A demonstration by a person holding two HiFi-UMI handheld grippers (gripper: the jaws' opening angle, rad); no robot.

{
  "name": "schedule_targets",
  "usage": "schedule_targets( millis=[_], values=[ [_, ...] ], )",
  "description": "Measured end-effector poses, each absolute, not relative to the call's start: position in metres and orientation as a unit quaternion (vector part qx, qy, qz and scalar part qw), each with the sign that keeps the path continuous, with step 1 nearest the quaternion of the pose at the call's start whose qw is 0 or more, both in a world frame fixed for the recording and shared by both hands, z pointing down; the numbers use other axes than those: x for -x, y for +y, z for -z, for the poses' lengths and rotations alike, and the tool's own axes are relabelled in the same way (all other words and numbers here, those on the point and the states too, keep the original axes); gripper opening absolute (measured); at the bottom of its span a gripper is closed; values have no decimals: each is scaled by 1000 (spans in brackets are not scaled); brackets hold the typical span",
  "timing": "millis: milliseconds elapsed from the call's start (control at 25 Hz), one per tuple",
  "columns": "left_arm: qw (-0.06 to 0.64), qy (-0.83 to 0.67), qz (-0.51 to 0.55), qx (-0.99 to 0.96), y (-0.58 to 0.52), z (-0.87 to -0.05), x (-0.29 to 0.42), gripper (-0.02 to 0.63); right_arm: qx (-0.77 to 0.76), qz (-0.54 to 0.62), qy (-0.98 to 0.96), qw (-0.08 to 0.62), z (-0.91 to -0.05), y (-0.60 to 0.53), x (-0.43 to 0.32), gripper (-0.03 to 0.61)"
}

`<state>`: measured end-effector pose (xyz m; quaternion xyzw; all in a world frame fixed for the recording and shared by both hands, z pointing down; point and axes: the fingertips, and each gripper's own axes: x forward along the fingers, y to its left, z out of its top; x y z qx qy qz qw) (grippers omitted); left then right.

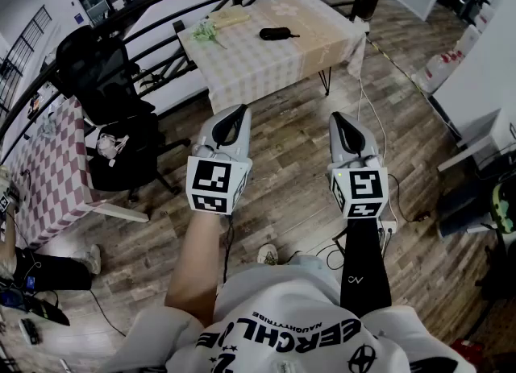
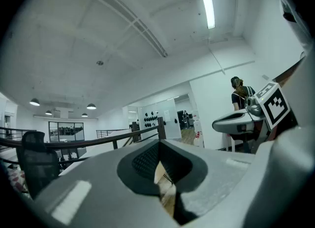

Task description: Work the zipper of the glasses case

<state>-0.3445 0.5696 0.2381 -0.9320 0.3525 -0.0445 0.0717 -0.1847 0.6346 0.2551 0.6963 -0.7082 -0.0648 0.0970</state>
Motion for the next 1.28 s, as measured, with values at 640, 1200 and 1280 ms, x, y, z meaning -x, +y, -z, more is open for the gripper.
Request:
schedule_targets(
  millis=[640,1200,1280],
  values=[
    [58,348,38,935,571,-243,346,112,-698,51,-709,87,-263,638,182,31],
    [55,353,18,934,566,-241,356,273,-702,40,-708,61,-269,631,185,172],
    [54,355,15,933,563,-240,357,273,-700,40,-710,63,-270,628,186,172]
  ],
)
